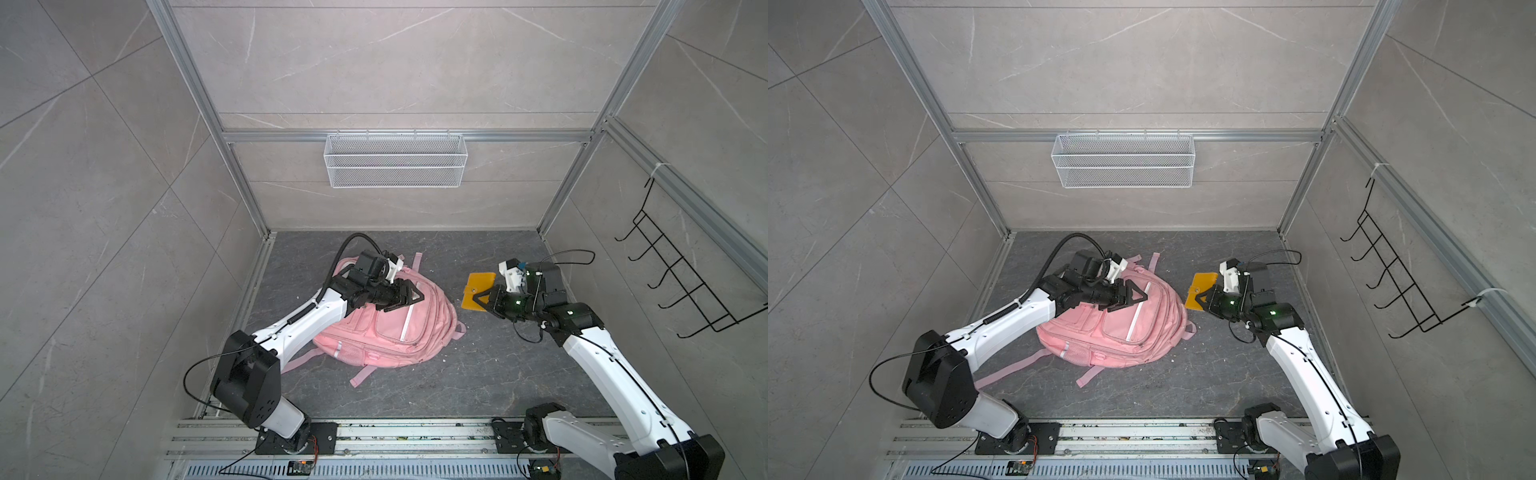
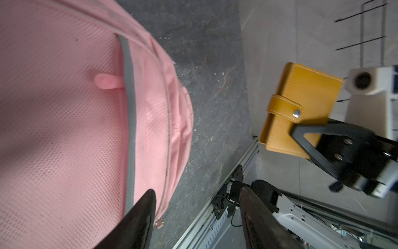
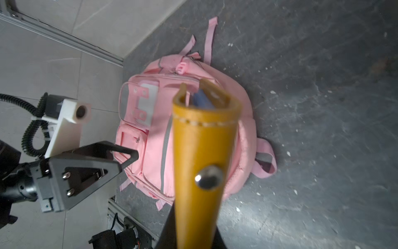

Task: Pack the student bag
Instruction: 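Lift the yellow wallet with the right gripper and carry it over the backpack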

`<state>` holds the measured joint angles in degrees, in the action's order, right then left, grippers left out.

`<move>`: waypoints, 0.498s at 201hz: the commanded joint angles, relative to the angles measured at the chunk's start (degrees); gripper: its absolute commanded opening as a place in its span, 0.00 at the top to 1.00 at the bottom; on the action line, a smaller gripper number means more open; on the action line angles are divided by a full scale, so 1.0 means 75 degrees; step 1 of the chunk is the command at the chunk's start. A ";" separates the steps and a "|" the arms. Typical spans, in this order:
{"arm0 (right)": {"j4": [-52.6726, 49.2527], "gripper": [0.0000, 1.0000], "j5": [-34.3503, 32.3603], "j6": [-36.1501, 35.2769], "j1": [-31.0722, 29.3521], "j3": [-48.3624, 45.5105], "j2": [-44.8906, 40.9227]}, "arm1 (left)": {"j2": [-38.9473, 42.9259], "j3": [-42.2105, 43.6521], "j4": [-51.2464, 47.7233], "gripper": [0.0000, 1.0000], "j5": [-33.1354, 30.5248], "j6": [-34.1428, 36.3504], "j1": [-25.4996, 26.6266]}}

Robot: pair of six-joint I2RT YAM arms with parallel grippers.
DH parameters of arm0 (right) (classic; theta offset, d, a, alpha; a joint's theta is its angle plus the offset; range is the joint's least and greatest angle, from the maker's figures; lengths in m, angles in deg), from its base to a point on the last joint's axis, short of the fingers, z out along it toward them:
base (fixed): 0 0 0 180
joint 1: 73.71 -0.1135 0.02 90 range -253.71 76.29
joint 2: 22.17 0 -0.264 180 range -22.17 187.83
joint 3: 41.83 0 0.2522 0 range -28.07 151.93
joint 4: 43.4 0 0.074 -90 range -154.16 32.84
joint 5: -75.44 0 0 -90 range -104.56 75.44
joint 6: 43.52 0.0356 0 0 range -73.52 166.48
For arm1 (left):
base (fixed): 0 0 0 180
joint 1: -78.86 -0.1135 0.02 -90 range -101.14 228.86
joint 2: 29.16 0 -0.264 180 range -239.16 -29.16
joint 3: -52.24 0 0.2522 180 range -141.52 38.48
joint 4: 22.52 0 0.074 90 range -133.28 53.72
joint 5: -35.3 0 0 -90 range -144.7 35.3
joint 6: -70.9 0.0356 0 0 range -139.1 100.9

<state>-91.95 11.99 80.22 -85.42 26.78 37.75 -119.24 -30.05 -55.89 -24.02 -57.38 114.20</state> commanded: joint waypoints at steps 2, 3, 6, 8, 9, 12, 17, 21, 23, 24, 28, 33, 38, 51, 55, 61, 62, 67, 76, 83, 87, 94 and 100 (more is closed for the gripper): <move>-0.0504 1.00 0.0051 -0.0278 0.0001 -0.0321 -0.0195 | -0.0429 -0.0313 -0.0198 0.39 -0.0353 0.0576 -0.0042; -0.0494 1.00 0.0061 -0.0273 -0.0004 -0.0342 -0.0196 | -0.0455 -0.0322 -0.0203 0.39 -0.0352 0.0584 -0.0045; -0.0439 1.00 0.0085 -0.0226 -0.0005 -0.0382 -0.0202 | -0.0522 -0.0343 -0.0187 0.40 -0.0350 0.0622 -0.0047; -0.0408 1.00 0.0106 -0.0202 -0.0003 -0.0418 -0.0204 | -0.0567 -0.0360 -0.0180 0.40 -0.0346 0.0641 -0.0041; -0.0381 1.00 0.0117 -0.0188 -0.0006 -0.0432 -0.0206 | -0.0602 -0.0358 -0.0177 0.40 -0.0349 0.0652 -0.0038; -0.0315 1.00 0.0152 -0.0154 0.0000 -0.0487 -0.0208 | -0.0663 -0.0381 -0.0159 0.40 -0.0346 0.0678 -0.0035; -0.0211 1.00 0.0218 -0.0082 -0.0003 -0.0563 -0.0208 | -0.0748 -0.0406 -0.0116 0.40 -0.0331 0.0700 -0.0016; -0.0128 1.00 0.0268 -0.0022 0.0001 -0.0631 -0.0208 | -0.0817 -0.0419 -0.0083 0.40 -0.0323 0.0726 -0.0009; -0.0067 1.00 0.0289 0.0019 -0.0003 -0.0662 -0.0202 | -0.0858 -0.0423 -0.0063 0.40 -0.0321 0.0731 -0.0011; -0.0046 1.00 0.0297 0.0028 0.0000 -0.0677 -0.0205 | -0.0875 -0.0430 -0.0060 0.40 -0.0319 0.0732 0.0000; 0.0025 1.00 0.0328 0.0082 0.0001 -0.0742 -0.0199 | -0.0942 -0.0454 -0.0043 0.41 -0.0317 0.0762 0.0011; 0.0100 1.00 0.0367 0.0133 -0.0005 -0.0808 -0.0210 | -0.1025 -0.0486 -0.0024 0.41 -0.0311 0.0795 0.0015; 0.0172 1.00 0.0402 0.0195 -0.0003 -0.0879 -0.0214 | -0.1096 -0.0503 0.0023 0.41 -0.0286 0.0824 0.0030; 0.0292 1.00 0.0467 0.0328 -0.0003 -0.1034 -0.0222 | -0.1247 -0.0523 0.0213 0.46 -0.0147 0.0844 0.0053; 0.0321 1.00 0.0485 0.0347 0.0000 -0.1080 -0.0234 | -0.1289 -0.0526 0.0276 0.47 -0.0086 0.0830 0.0059; 0.0343 1.00 0.0503 0.0374 0.0003 -0.1118 -0.0232 | -0.1354 -0.0519 0.0383 0.50 0.0031 0.0810 0.0079; 0.0347 1.00 0.0509 0.0382 -0.0004 -0.1130 -0.0232 | -0.1354 -0.0519 0.0403 0.51 0.0045 0.0813 0.0081; 0.0360 1.00 0.0521 0.0388 -0.0001 -0.1169 -0.0232 | -0.1420 -0.0521 0.0473 0.54 0.0116 0.0796 0.0102; 0.0394 1.00 0.0533 0.0390 -0.0001 -0.1213 -0.0221 | -0.1494 -0.0520 0.0596 0.60 0.0224 0.0771 0.0140; 0.0407 1.00 0.0550 0.0396 -0.0002 -0.1247 -0.0209 | -0.1538 -0.0518 0.0681 0.68 0.0304 0.0753 0.0174; 0.0424 1.00 0.0561 0.0390 0.0002 -0.1263 -0.0194 | -0.1553 -0.0513 0.0738 0.74 0.0345 0.0750 0.0198; 0.0458 1.00 0.0582 0.0403 -0.0001 -0.1288 -0.0160 | -0.1575 -0.0496 0.0835 0.79 0.0422 0.0724 0.0218; 0.0494 1.00 0.0603 0.0400 -0.0001 -0.1312 -0.0111 | -0.1579 -0.0452 0.0953 0.84 0.0505 0.0684 0.0237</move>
<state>-90.92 15.05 82.51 -85.42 17.87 36.86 -130.67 -31.93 -53.53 -24.39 -52.81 115.01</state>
